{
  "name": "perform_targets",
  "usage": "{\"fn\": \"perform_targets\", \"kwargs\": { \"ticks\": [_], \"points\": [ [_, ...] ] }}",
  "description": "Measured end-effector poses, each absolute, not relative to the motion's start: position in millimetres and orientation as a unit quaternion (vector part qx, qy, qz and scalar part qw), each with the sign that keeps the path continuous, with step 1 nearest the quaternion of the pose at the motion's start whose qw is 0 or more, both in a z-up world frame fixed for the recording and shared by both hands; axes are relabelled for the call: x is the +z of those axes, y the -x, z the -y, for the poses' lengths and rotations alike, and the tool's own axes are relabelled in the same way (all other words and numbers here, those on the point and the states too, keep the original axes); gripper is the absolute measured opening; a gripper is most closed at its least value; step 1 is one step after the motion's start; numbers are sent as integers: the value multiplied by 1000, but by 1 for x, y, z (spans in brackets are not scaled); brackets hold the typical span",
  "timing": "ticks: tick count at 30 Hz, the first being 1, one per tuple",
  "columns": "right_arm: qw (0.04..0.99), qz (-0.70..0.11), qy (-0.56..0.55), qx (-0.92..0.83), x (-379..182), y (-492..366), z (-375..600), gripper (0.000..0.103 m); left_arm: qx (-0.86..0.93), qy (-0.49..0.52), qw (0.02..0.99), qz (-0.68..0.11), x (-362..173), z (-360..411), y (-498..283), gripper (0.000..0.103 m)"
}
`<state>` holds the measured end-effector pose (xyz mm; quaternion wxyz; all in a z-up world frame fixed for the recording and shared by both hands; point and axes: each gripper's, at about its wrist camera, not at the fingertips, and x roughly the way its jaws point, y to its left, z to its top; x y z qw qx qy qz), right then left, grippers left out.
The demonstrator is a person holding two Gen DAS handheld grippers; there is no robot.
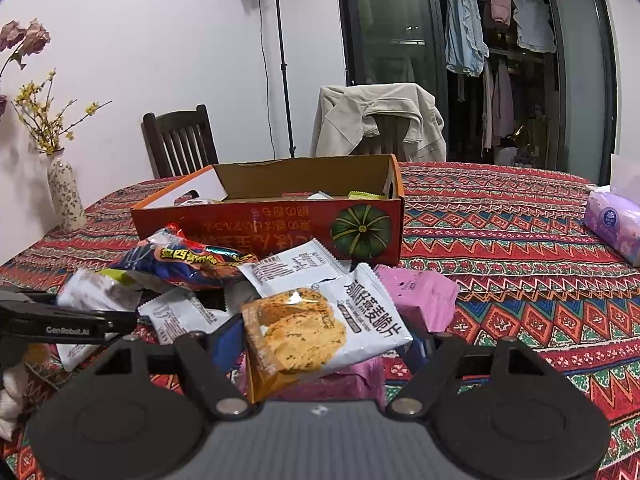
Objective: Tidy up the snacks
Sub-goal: 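Grasp a white sachet with the left gripper while the right grasps the cracker packet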
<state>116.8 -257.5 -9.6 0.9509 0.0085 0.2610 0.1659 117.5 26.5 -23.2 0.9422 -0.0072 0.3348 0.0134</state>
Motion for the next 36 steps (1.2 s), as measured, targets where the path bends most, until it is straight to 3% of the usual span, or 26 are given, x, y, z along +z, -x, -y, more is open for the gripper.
{"fn": "perform_targets", "kwargs": {
  "ticks": [4,7,13,19,22,25,27,28,29,30,36],
  "points": [
    [951,-261,-8,166,-10,-116,258,77,11,5,947,-322,-18,-29,-110,47],
    [951,-260,-7,167,-9,-115,257,77,15,7,949,-315,-15,-32,-107,47],
    [951,-260,-6,167,-8,-114,257,77,20,61,945,-322,-14,-50,-113,62],
    [951,-262,-6,166,-9,-112,257,77,29,65,938,-340,-19,-52,-120,63],
    [951,-263,-7,163,-9,-112,258,77,32,41,938,-343,-21,-45,-112,80],
    [950,-264,-7,163,-10,-112,259,77,29,22,936,-350,-24,-41,-104,81],
    [950,-265,-7,165,-10,-112,258,77,34,7,938,-345,-26,-39,-98,79],
    [950,-264,-7,166,-10,-111,257,78,33,9,939,-341,-26,-39,-95,71],
    [950,-264,-6,167,-10,-111,257,77,31,8,941,-337,-26,-39,-92,58],
    [950,-264,-6,168,-10,-110,256,77,29,8,942,-334,-25,-40,-91,53],
    [951,-258,-4,173,-6,-104,255,77,21,16,947,-320,-18,-40,-79,42]
  ]
}}
